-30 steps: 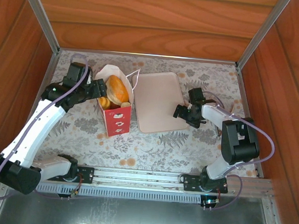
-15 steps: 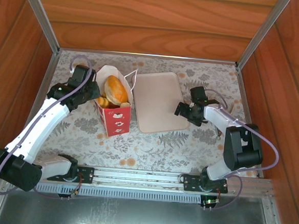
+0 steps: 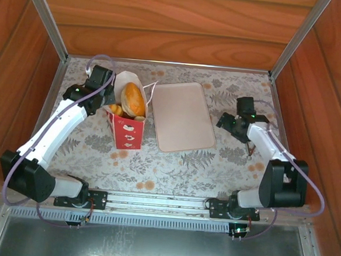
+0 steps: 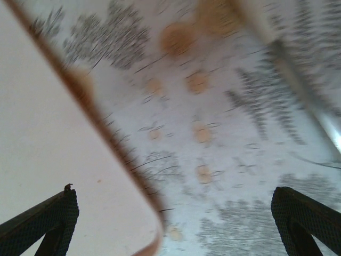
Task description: Take the fake bread out of the paper bag
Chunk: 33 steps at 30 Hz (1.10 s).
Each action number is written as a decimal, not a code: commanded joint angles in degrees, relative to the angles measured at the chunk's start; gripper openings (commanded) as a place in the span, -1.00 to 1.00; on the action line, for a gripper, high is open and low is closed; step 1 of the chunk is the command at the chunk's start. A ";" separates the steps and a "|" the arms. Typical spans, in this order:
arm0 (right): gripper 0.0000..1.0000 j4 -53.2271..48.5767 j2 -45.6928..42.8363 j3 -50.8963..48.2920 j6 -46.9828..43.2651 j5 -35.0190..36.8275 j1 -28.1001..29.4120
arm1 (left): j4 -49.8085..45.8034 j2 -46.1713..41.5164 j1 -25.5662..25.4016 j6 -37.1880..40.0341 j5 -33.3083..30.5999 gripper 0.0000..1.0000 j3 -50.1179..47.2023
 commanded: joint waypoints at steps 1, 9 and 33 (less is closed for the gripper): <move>0.99 -3.16 -4.38 -1.92 -2.58 1.75 -5.22 | 7.28 0.47 1.99 7.12 -4.04 -1.00 2.64; 0.99 -4.65 -6.04 -3.38 -4.26 0.25 -16.75 | 18.70 1.78 4.12 19.79 -2.25 -1.00 2.76; 0.99 -4.06 4.68 -5.94 -14.05 -11.98 -28.62 | 26.15 7.65 2.73 33.18 -2.43 -1.00 4.65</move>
